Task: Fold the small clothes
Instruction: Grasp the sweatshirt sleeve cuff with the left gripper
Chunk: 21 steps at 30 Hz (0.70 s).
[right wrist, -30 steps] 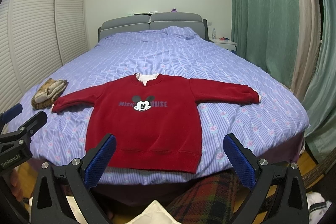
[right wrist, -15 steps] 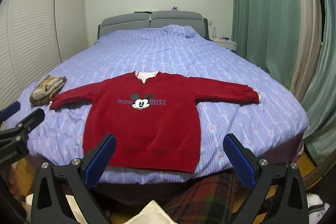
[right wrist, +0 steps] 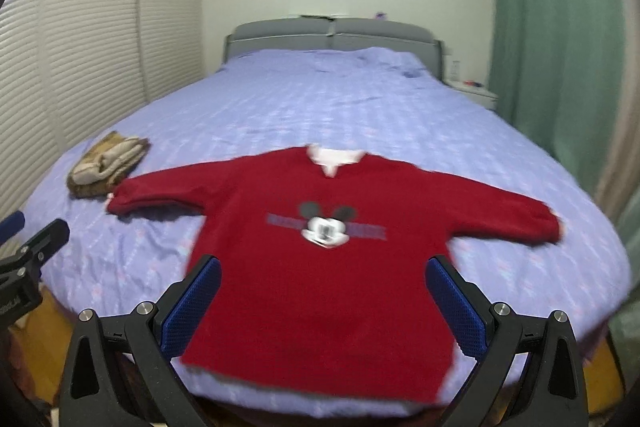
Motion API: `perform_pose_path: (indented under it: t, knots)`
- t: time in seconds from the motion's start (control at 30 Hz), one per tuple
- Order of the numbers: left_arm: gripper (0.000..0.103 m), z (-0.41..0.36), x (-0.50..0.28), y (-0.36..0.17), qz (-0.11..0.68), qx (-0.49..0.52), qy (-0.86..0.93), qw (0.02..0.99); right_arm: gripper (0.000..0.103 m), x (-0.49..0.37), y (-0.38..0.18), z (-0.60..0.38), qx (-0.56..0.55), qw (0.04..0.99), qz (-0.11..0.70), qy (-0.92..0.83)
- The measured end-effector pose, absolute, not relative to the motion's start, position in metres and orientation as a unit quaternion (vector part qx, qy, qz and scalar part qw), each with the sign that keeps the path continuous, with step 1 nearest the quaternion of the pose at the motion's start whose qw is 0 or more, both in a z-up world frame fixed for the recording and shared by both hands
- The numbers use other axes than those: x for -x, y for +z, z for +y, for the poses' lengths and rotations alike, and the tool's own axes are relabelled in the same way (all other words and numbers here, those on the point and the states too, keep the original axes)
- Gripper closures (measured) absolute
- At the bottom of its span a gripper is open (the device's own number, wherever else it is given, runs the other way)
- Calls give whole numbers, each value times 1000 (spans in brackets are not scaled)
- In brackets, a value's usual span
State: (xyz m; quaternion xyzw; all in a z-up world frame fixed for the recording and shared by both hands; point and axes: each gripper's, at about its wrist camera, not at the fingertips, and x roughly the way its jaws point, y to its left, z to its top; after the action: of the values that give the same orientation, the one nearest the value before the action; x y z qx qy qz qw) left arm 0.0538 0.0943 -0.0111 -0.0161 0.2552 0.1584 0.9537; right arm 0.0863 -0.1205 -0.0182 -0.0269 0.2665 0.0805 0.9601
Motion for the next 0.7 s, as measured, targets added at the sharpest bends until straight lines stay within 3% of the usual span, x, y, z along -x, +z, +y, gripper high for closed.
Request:
perform_pose_path:
  t: [0.27, 0.5, 0.7]
  knots:
    - [0, 155, -107, -11, 273, 22, 194, 942, 1, -159, -19, -54, 48, 949, 266, 162]
    - [0, 210, -153, -55, 277, 56, 187, 941, 1, -209, -27, 2, 62, 942, 275, 181]
    - [17, 254, -184, -101, 313, 139, 170, 924, 1, -236, -49, 51, 83, 934, 288, 196]
